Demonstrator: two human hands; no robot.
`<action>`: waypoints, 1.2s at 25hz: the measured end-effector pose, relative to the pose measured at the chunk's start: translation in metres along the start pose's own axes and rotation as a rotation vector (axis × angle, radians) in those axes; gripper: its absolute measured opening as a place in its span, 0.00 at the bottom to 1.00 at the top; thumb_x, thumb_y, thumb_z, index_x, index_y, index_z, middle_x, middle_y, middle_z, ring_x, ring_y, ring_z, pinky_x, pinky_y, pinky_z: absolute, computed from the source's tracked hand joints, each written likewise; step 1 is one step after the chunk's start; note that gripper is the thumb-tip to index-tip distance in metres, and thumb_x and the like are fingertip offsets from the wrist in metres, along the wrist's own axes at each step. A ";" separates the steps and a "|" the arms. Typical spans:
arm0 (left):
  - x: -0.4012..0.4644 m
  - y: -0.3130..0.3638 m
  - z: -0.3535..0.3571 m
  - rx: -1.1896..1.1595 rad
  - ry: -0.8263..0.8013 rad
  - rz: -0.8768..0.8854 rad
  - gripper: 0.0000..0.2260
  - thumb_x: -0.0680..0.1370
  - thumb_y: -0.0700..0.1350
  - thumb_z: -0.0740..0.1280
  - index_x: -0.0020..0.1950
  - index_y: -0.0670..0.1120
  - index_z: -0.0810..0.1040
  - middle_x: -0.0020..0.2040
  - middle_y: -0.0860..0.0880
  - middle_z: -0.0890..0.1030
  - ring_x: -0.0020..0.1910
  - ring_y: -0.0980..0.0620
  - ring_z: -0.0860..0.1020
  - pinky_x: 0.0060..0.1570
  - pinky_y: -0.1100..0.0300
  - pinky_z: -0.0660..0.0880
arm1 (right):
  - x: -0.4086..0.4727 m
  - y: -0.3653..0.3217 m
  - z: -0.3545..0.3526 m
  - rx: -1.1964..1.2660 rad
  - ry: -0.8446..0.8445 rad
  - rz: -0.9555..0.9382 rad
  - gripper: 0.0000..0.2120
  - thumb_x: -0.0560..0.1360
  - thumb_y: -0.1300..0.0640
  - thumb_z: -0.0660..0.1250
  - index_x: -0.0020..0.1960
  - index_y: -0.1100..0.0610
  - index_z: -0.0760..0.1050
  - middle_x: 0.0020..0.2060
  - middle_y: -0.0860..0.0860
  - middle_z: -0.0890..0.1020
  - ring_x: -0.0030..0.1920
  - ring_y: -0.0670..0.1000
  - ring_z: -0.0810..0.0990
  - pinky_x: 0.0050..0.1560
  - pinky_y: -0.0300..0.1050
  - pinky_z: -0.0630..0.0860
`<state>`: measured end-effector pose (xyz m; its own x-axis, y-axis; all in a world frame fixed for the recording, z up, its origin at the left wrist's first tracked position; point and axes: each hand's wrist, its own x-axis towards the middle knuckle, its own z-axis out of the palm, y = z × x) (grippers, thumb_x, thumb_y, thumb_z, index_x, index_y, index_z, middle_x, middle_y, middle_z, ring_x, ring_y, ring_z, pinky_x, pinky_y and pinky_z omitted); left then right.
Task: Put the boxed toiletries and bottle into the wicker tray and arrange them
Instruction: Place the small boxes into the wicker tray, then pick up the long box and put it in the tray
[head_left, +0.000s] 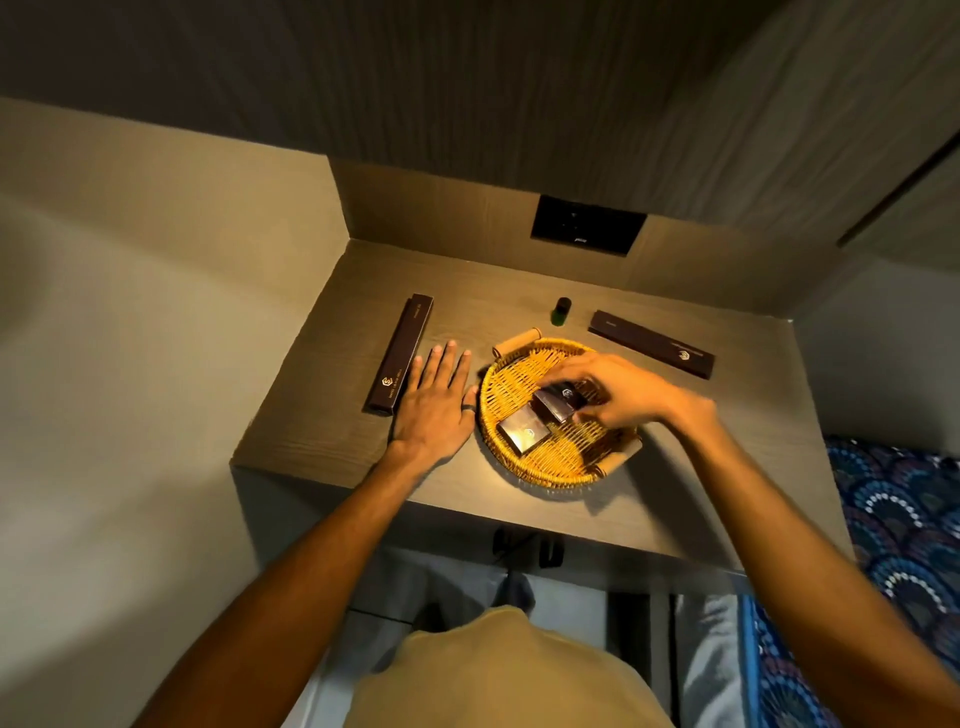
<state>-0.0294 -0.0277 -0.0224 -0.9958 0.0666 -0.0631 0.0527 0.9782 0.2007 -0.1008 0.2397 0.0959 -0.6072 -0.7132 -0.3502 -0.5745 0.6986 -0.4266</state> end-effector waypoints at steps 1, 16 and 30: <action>0.000 -0.001 0.000 -0.003 -0.002 -0.004 0.28 0.86 0.56 0.43 0.84 0.48 0.43 0.85 0.44 0.44 0.83 0.46 0.41 0.82 0.44 0.41 | 0.006 0.001 0.008 -0.023 -0.008 0.020 0.32 0.73 0.63 0.74 0.75 0.47 0.72 0.75 0.48 0.73 0.77 0.50 0.67 0.80 0.53 0.62; -0.001 -0.001 -0.001 -0.043 0.000 -0.002 0.28 0.86 0.56 0.47 0.84 0.49 0.45 0.85 0.45 0.45 0.84 0.46 0.43 0.82 0.44 0.42 | 0.015 0.015 0.036 -0.003 0.040 0.046 0.41 0.71 0.62 0.76 0.79 0.46 0.63 0.76 0.48 0.71 0.77 0.50 0.65 0.80 0.54 0.61; -0.001 -0.002 0.000 -0.070 0.019 -0.013 0.28 0.86 0.56 0.48 0.84 0.50 0.46 0.85 0.46 0.46 0.84 0.47 0.42 0.82 0.45 0.40 | -0.024 0.110 -0.021 -0.103 0.327 0.649 0.29 0.71 0.65 0.71 0.71 0.56 0.74 0.68 0.59 0.78 0.70 0.62 0.76 0.68 0.60 0.74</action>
<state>-0.0286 -0.0294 -0.0229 -0.9977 0.0493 -0.0474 0.0348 0.9628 0.2679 -0.1614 0.3348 0.0748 -0.9663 -0.1112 -0.2321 -0.0822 0.9880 -0.1311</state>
